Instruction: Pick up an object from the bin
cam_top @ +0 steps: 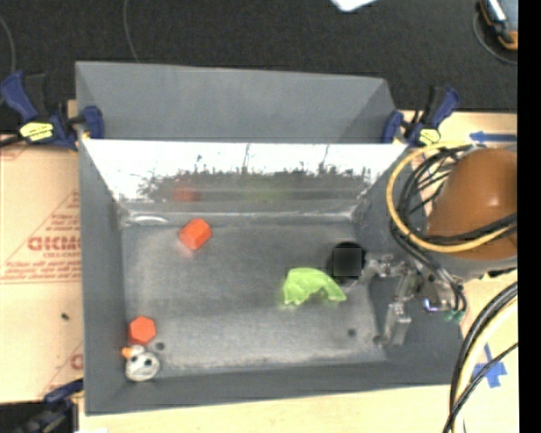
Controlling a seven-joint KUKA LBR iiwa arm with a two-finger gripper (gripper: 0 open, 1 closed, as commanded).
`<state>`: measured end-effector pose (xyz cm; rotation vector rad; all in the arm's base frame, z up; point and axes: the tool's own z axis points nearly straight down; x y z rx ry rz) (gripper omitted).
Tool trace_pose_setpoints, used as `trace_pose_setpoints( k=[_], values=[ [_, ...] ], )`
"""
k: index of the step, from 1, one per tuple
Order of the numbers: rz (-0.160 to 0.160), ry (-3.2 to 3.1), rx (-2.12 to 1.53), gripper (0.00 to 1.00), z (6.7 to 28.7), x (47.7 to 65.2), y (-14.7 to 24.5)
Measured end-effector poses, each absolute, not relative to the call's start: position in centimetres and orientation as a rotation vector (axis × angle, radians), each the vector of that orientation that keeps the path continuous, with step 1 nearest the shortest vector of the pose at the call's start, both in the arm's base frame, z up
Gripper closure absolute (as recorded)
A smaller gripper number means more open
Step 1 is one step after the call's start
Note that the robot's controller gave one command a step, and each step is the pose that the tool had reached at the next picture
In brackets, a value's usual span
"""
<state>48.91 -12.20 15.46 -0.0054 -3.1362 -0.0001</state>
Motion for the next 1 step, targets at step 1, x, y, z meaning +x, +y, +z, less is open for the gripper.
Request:
trace_pose_setpoints(
  k=[1],
  values=[
    [0.003, -3.144, 0.003, 0.0, 15.88, 49.11, -12.17]
  ],
)
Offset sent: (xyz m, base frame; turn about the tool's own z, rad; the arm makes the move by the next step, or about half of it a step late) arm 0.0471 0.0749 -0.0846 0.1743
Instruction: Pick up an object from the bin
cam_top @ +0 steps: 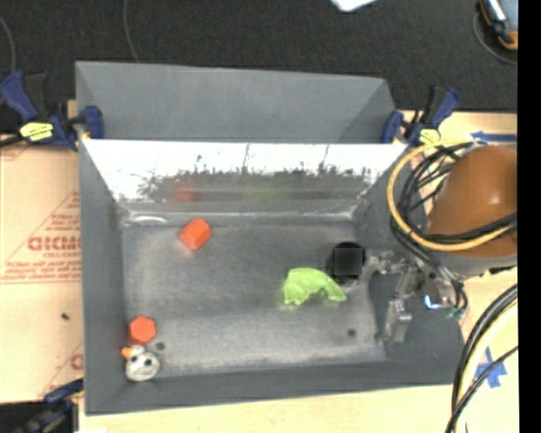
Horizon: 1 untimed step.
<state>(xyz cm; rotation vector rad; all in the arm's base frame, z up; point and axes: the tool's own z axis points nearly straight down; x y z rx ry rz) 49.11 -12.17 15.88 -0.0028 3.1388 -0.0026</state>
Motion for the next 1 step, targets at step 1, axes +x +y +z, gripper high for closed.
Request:
trace_pose_setpoints(
  k=[1],
  values=[
    [0.001, 3.131, 0.275, 0.0, 6.98, 53.78, -4.67]
  ],
)
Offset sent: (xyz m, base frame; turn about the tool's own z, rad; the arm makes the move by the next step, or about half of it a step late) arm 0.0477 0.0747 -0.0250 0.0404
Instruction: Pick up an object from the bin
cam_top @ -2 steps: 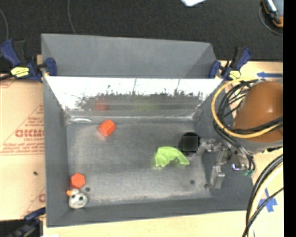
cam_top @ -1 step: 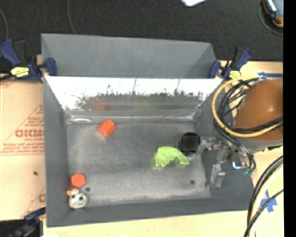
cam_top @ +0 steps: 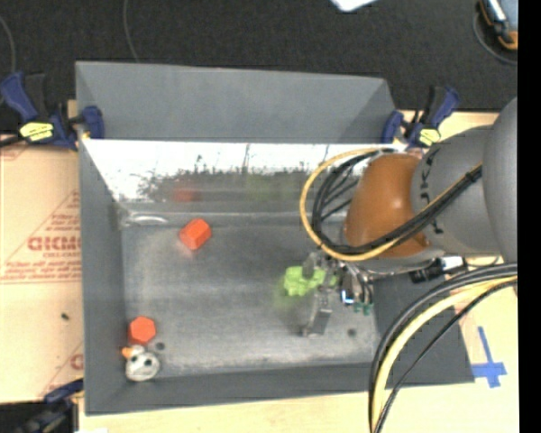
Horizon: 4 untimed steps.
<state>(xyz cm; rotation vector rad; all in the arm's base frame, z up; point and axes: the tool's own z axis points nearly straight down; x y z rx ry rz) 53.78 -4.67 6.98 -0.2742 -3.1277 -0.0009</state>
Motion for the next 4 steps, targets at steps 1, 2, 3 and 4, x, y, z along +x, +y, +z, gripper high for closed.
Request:
trace_pose_setpoints(
  k=[1, 2, 3, 4],
  values=[
    [0.004, -3.149, -0.06, 0.0, 13.5, 54.0, -4.8],
    [-0.001, -3.13, -0.272, 0.0, 7.0, 53.8, -4.8],
    [0.004, -3.148, -0.232, 0.0, 7.1, 55.5, -3.7],
    [0.001, -3.134, -0.268, 1.0, 7.1, 54.0, -4.9]
  ],
)
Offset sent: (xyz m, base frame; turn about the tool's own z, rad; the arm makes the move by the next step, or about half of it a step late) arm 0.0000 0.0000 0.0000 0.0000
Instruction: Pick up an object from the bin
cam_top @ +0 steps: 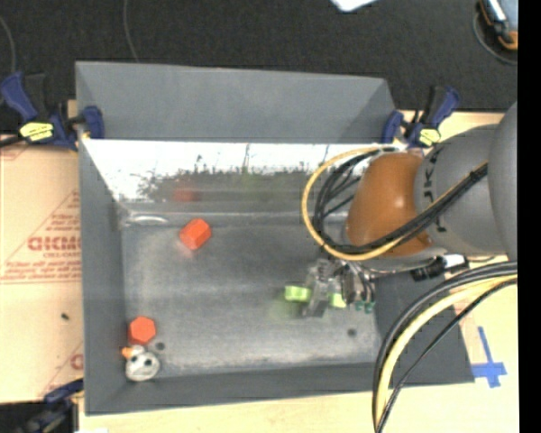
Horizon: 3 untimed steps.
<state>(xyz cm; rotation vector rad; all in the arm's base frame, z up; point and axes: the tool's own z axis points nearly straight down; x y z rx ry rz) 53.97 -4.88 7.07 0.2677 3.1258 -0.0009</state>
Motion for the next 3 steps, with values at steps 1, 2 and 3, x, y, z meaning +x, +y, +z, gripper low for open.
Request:
trace_pose_setpoints(
  k=[1, 2, 3],
  values=[
    [-0.001, 3.126, 0.266, 1.0, 7.1, 54.0, -4.9],
    [-0.001, 3.129, 0.265, 1.0, 7.4, 53.9, -4.9],
    [0.0, 3.138, 0.264, 1.0, 9.4, 53.6, -4.9]
  ],
)
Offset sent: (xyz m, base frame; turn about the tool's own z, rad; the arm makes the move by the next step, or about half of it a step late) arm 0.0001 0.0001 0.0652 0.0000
